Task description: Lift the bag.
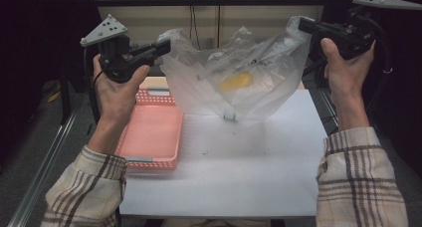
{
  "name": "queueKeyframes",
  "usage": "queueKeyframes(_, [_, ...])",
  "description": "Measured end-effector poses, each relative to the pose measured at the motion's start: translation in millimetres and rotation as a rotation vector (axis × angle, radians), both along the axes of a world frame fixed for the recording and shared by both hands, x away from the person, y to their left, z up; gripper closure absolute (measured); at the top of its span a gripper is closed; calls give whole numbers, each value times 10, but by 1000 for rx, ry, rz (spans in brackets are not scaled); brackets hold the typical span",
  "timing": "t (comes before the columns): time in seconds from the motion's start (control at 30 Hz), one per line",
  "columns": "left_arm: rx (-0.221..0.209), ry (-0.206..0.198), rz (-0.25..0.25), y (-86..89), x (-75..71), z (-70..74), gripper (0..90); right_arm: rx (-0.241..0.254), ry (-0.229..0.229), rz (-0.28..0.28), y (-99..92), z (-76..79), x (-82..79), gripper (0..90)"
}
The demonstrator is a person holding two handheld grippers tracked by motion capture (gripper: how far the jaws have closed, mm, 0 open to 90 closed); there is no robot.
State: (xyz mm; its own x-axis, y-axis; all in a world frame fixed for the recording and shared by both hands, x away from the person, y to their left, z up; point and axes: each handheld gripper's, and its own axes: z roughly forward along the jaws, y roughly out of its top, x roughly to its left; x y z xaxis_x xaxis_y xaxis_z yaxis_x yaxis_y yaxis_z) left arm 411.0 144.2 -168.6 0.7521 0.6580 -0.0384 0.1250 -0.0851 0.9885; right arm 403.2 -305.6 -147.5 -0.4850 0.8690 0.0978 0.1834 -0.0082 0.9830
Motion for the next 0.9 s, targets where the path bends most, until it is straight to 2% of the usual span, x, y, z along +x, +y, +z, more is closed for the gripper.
queueKeyframes(0.07, [-21, 8, 6, 2, 23, -1, 900, -7, 5, -15, -2, 17, 24, 900])
queueKeyframes(0.17, [7, 24, 31, -9, 96, -81, 900, -8, 25, -37, -43, -42, 66, 900])
queueKeyframes(0.33, [44, 69, 58, -53, 274, -353, 900, -46, 79, -60, -73, -339, 150, 900])
queueKeyframes(0.43, [78, 96, 70, -86, 376, -525, 899, -48, 112, -69, -109, -581, 214, 900])
queueKeyframes(0.6, [109, 141, 76, -177, 518, -829, 895, -54, 182, -89, -166, -981, 322, 900])
queueKeyframes(0.67, [125, 161, 77, -215, 572, -923, 893, -76, 208, -109, -179, -1114, 359, 900])
queueKeyframes(0.77, [120, 184, 76, -246, 626, -1015, 890, -76, 236, -120, -212, -1252, 394, 900])
queueKeyframes(0.87, [126, 188, 69, -270, 630, -1057, 881, -70, 244, -101, -227, -1317, 390, 895])
queueKeyframes(0.9, [125, 185, 70, -275, 622, -1061, 876, -66, 241, -94, -229, -1323, 374, 843])
